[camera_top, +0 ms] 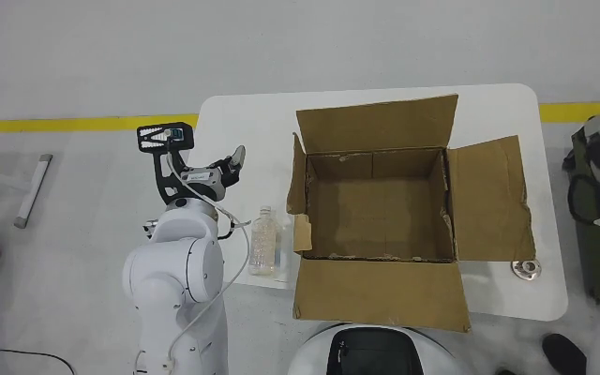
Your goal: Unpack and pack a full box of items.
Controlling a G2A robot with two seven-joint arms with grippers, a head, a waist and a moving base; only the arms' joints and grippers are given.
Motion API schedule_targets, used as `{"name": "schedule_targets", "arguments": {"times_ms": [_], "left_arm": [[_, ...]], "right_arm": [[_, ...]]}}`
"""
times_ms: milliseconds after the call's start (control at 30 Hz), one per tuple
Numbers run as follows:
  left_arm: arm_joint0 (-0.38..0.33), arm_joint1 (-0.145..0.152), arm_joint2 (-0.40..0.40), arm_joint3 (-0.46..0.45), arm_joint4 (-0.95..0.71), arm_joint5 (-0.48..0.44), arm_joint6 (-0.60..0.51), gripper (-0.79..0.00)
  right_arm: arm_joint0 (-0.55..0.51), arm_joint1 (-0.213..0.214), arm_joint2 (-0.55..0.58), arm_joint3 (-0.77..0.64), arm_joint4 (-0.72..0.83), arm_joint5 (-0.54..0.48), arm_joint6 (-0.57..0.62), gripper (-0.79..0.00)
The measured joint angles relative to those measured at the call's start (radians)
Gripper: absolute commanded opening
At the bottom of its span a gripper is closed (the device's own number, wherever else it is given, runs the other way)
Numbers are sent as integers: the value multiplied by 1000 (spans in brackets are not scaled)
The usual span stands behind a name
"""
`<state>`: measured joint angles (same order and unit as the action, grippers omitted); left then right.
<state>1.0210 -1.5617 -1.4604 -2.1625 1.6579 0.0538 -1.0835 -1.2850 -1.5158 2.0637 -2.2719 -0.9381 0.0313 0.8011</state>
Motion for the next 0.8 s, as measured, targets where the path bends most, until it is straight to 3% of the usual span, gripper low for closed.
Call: {"name": "schedule_targets", "arguments": {"times_ms": [200, 567, 800], "left_arm": [[0, 0, 0, 0, 0, 0, 0, 0], [0, 0, 0, 0, 0, 0, 0, 0], [0, 0, 0, 0, 0, 0, 0, 0]], "right_arm": [[-23, 1, -32, -3, 0, -15, -54, -785], [-61, 10, -223, 33, -275, -73, -422, -785], [-64, 10, -229, 32, -283, -75, -440, -785]]}}
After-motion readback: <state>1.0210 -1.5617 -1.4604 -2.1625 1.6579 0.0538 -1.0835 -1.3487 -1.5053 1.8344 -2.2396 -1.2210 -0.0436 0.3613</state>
